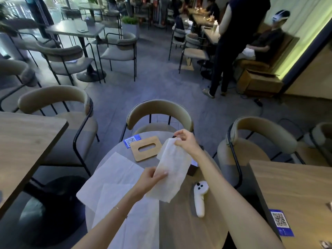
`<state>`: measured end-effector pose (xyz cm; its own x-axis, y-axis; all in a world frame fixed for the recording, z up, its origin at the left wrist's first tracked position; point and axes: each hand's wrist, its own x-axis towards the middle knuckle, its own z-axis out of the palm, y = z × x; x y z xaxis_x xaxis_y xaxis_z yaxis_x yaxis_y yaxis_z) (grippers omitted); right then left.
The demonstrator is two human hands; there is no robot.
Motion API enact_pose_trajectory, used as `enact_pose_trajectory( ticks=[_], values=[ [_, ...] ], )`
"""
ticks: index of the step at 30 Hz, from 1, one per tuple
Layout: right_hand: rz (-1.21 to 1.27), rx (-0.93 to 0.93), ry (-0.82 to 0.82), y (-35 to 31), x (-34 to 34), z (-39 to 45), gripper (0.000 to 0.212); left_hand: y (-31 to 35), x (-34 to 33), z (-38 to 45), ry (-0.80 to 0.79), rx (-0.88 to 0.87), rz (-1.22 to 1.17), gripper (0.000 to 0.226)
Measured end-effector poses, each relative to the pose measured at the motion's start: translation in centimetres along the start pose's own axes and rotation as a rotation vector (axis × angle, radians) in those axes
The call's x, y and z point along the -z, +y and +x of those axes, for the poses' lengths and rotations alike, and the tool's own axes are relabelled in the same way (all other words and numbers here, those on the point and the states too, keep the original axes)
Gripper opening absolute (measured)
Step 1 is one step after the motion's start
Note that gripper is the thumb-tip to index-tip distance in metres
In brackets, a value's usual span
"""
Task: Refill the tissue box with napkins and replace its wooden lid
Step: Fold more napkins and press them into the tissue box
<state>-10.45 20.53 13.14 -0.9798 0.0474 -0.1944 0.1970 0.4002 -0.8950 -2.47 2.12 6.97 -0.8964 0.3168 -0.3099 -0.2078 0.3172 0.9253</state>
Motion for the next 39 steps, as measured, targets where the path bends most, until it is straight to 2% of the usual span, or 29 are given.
enact_pose_trajectory(
  ticks=[2,4,7,9,11,13,14,17,20,23,26,27,29,31,34,36,39],
  values=[
    [-0.117,0.125,0.079,-0.9,0.5,0.0,0.028,1.4,0.4,0.2,-0.007,-0.019,-0.050,0.014],
    [-0.136,0.243,0.076,-1.7,0.7,-0.4,0.024,2.5,0.7,0.3,0.020,-0.027,-0.094,0.016],
    [-0.153,0.210,-0.147,-2.6,0.6,-1.3,0.016,4.0,1.4,0.3,0.054,-0.048,-0.170,0.039],
    [-0.232,0.175,-0.288,-2.4,0.3,-1.8,0.027,4.8,1.7,0.2,0.057,-0.087,-0.236,0.051],
    [-0.276,0.170,-0.332,-1.9,0.1,-2.0,0.038,5.5,2.0,0.2,0.067,-0.117,-0.281,0.072],
    [-0.269,0.157,-0.329,-1.4,0.2,-2.1,0.037,5.8,2.2,0.3,0.080,-0.150,-0.290,0.090],
    [-0.255,0.145,-0.336,-1.2,0.3,-2.2,0.029,5.8,2.2,0.5,0.103,-0.161,-0.292,0.085],
    [-0.186,0.074,-0.355,-1.0,0.6,-2.3,0.007,5.9,2.1,1.5,0.274,-0.161,-0.237,0.045],
    [-0.096,0.027,-0.358,-0.6,1.1,-2.0,0.025,6.0,2.3,3.1,0.413,-0.144,-0.181,0.031],
    [0.068,-0.043,-0.276,0.1,1.8,-1.3,0.031,6.4,2.5,4.2,0.345,-0.094,-0.246,0.014],
    [0.304,-0.171,-0.177,1.5,2.5,-0.6,0.036,7.1,2.1,5.8,0.312,-0.088,-0.329,0.007],
    [0.334,-0.210,-0.135,2.1,2.7,-0.5,0.032,7.4,1.9,6.4,0.279,-0.069,-0.311,0.010],
    [0.368,-0.294,0.002,3.3,3.0,-0.1,0.028,7.6,1.1,7.7,0.154,0.009,-0.243,0.031],
    [0.346,-0.390,0.180,4.6,3.2,0.7,0.031,7.6,0.1,9.2,0.100,0.097,-0.159,0.051],
    [0.261,-0.512,0.388,6.1,3.2,2.4,0.031,7.4,-1.4,11.7,0.142,0.156,-0.125,0.058],
    [0.235,-0.545,0.435,7.2,3.1,3.7,0.031,7.4,-2.5,13.4,0.069,0.200,0.001,0.053],
    [0.096,-0.567,0.399,8.6,2.8,5.1,0.035,6.8,-4.2,15.7,-0.034,0.171,0.333,0.036]
  ],
)
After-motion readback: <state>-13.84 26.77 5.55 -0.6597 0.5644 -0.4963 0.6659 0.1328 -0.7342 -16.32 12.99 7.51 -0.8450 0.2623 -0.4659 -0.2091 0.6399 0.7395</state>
